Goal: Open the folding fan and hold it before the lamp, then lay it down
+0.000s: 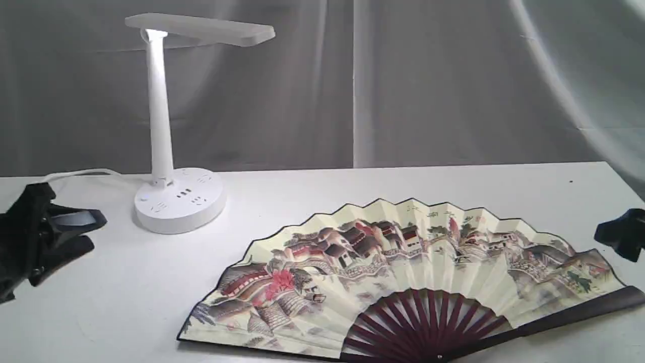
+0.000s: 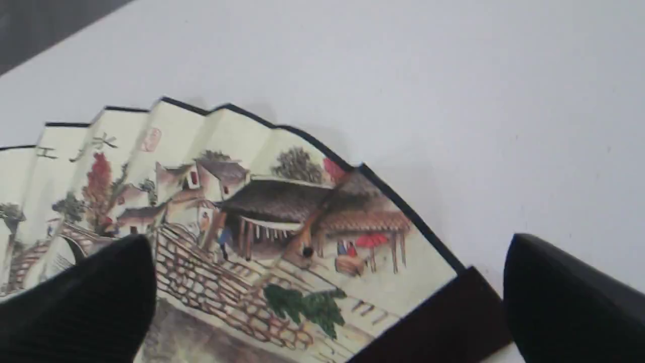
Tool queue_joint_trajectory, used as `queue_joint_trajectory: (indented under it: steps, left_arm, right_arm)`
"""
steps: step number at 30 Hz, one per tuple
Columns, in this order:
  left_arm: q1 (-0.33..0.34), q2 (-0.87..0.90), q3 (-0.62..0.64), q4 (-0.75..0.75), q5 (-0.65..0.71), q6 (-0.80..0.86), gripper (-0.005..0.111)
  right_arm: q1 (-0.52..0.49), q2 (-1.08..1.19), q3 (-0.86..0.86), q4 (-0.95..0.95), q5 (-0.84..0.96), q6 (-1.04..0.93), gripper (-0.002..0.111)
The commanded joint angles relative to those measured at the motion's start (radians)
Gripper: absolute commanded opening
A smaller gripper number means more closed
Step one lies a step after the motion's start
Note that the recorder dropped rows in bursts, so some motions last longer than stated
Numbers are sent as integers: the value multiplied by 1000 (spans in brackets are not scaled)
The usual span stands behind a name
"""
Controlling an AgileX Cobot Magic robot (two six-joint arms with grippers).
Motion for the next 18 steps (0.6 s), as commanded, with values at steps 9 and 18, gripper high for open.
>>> queue_joint_trajectory:
  steps: [9,18]
  left_arm:
    - [-209,-337,12,337,789,37,2]
    - [-368,-456,131,347,1177,40,2]
  right_arm:
    - [273,-235,1,-98,298,-113,19]
    - [453,-249,3,114,869,-118,0]
